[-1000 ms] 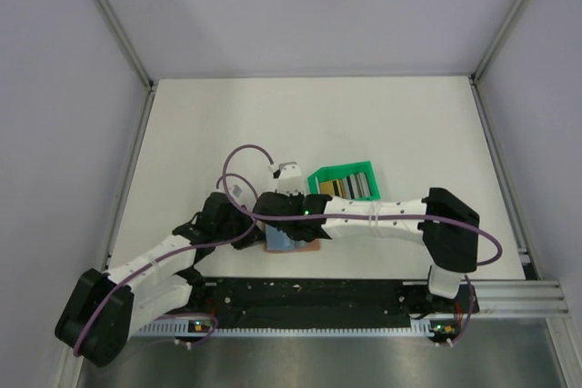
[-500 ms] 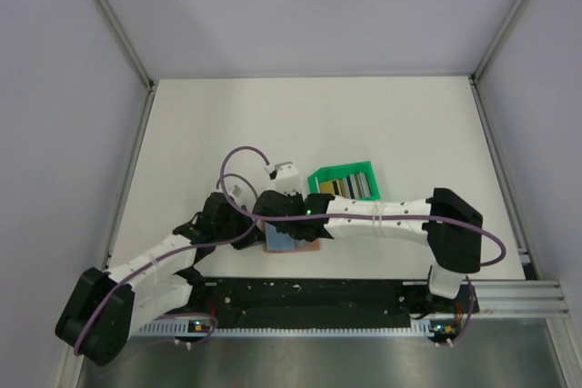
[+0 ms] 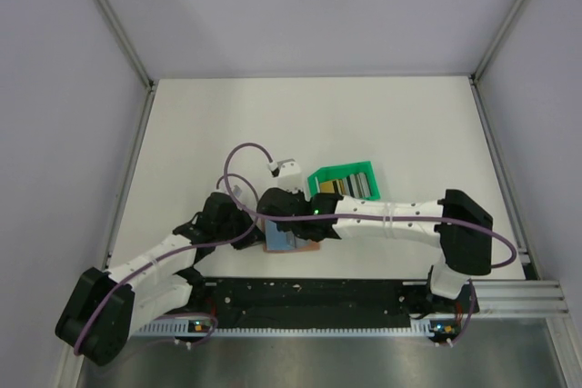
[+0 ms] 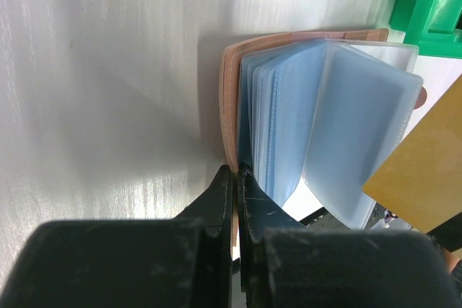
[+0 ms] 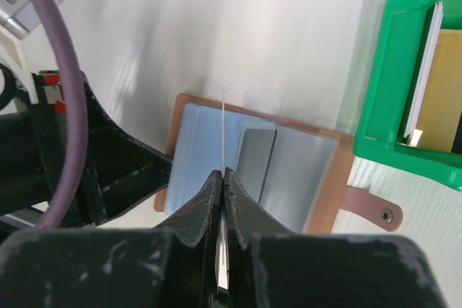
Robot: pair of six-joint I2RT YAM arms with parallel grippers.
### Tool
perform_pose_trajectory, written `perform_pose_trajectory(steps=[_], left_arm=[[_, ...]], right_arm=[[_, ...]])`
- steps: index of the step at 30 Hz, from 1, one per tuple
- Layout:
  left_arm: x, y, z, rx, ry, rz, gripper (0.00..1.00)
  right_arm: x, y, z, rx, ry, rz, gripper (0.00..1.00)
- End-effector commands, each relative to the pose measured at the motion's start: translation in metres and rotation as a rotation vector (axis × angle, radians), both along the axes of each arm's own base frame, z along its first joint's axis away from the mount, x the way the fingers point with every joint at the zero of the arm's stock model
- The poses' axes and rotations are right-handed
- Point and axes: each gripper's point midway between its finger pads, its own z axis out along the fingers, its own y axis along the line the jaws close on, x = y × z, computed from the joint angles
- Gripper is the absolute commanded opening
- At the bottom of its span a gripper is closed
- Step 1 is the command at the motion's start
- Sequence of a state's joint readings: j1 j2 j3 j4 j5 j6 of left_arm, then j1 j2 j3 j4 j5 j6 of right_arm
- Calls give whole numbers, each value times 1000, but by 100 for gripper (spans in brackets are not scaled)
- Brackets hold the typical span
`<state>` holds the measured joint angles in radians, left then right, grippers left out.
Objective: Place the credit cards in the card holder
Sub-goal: Turn over the card slot in the card holder.
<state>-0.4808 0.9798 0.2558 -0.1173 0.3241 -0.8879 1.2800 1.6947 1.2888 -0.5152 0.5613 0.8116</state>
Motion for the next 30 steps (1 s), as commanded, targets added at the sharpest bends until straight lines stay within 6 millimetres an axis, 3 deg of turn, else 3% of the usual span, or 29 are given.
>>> perform_pose_trajectory(steps=[1,13,18,25,30], left_arm=[[4,-1,4,0,-33,-6,0],[3,-1,2,2,-31,-7,0],[3,0,2,3,-30,-4,0],[4,0,1,5,-29,-5,0],[4,1,1,13,-29,-3,0]], right_arm=[[0,-4,13,31,-20,3,0],[-3,4,11,45,6,32,0],[2,-16,3,-16,-1,-12,0],[4,-22,6,-15,-3,-22,0],[11,-40,5,-22,9,-73,0]])
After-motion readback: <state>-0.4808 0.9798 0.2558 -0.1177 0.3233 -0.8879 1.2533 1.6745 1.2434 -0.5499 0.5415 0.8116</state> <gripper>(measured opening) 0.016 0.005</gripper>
